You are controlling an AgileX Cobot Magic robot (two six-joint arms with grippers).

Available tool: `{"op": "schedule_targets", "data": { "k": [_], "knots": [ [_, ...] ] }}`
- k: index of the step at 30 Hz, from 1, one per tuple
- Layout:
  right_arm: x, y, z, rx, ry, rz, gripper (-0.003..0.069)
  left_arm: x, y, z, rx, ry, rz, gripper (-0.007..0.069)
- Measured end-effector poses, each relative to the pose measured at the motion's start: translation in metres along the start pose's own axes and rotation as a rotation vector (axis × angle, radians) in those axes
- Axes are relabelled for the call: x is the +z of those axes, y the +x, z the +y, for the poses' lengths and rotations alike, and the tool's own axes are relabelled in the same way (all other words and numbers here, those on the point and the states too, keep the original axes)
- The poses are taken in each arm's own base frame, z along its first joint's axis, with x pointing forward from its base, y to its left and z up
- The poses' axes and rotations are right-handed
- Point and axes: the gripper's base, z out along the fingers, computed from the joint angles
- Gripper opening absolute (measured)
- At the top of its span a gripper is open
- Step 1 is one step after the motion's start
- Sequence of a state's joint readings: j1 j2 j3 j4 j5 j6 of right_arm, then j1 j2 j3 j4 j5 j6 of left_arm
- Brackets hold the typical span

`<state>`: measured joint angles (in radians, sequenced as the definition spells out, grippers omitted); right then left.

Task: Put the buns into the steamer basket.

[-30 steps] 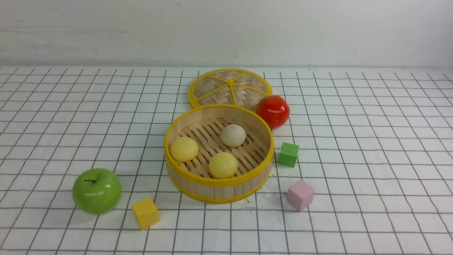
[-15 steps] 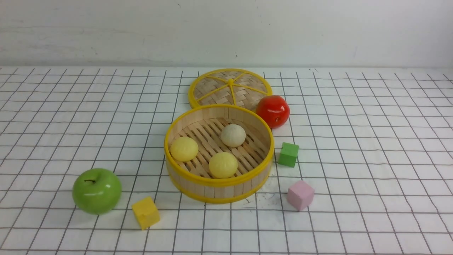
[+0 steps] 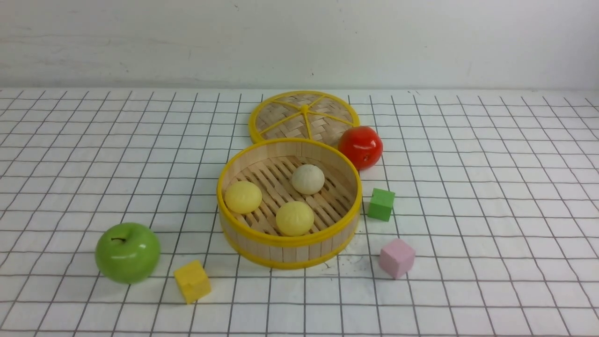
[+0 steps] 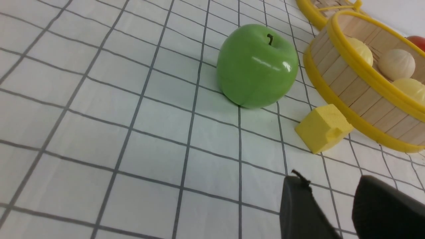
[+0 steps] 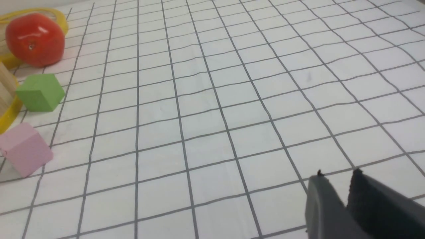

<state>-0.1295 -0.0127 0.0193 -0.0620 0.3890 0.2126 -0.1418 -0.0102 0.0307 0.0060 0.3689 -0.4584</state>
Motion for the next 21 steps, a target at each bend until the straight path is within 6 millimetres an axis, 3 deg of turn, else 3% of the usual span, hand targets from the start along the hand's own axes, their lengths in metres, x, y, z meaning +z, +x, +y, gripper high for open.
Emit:
{"op": "schedule_targets", "data": {
  "k": [21],
  "knots": [
    [0.0, 0.0, 0.0, 0.001, 0.0, 0.0, 0.0153, 0.0, 0.0, 0.0, 0.0, 0.0, 0.0, 0.0238]
  ]
}}
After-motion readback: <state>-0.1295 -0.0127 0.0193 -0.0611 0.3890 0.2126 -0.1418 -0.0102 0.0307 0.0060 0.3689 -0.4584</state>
